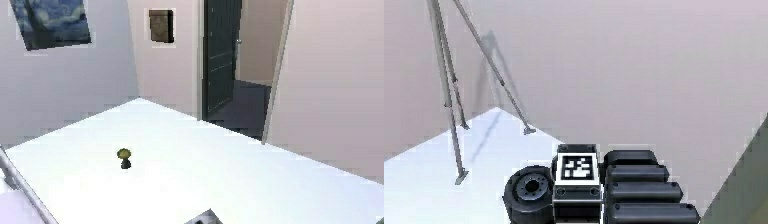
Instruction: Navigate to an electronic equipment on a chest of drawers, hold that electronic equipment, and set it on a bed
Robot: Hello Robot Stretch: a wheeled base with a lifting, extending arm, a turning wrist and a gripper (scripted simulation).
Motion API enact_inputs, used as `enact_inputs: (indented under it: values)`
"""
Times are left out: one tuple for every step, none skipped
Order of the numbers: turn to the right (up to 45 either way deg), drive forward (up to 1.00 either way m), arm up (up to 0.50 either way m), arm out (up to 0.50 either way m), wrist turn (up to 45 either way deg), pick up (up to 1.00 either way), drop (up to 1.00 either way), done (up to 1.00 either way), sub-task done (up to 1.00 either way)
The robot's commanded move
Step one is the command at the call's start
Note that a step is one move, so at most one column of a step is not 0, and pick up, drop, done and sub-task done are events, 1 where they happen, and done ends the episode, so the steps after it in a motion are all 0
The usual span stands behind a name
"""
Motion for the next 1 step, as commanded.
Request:
enact_inputs:
  values:
    - [0.0, 0.1, 0.0, 0.0, 0.0, 0.0, 0.0, 0.0, 0.0]
